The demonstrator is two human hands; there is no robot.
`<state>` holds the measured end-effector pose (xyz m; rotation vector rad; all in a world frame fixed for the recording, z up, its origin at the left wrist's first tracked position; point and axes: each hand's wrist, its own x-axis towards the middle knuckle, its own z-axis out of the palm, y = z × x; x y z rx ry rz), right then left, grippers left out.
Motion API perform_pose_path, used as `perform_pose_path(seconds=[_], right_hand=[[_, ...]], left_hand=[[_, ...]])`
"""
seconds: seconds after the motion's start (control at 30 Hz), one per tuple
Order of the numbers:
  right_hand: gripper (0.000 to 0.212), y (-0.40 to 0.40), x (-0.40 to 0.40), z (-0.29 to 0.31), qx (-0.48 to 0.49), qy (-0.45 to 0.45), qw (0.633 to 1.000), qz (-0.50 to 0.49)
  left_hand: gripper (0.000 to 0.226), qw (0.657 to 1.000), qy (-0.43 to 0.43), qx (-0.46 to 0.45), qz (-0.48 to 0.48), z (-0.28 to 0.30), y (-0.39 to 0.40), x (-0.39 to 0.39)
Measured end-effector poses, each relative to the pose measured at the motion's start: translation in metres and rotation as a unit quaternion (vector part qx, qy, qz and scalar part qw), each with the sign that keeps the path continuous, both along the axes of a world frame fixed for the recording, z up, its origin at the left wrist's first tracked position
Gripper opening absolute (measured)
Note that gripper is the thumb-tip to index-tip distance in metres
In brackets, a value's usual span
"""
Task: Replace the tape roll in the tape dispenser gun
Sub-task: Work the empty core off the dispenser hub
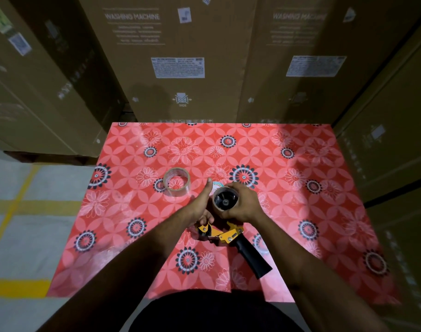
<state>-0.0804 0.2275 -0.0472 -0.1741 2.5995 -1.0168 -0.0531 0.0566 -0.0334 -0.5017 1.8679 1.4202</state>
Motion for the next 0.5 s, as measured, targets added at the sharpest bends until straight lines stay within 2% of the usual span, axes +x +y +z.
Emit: perform_pose_path(seconds=[0.17,0.23,0.37,0.5], right_hand=[[0.121,-0.001,0.001,0.008,0.046,-0.036,0.998,0.005],[0.113,-0.003,0.002,0.009,0.070,-0.029,0.997,-0.006],[0.085,0.001,-0.001,0.010,0.050,-0.004,0.999,0.007],[0.094,0.003,0.000,0.014,0.044,0.003,0.998,0.036]], left_hand=[[0.107,1.000,-0.002,-0.010,0.005,-0.005,0.000,-0.001],[0.103,1.000,0.001,-0.010,0.009,-0.003,0.001,0.000],[0.106,1.000,0.013,0.005,0.018,-0.004,0.003,-0.001],[0.100,1.000,0.018,0.009,0.023,-0.006,0.006,0.001]])
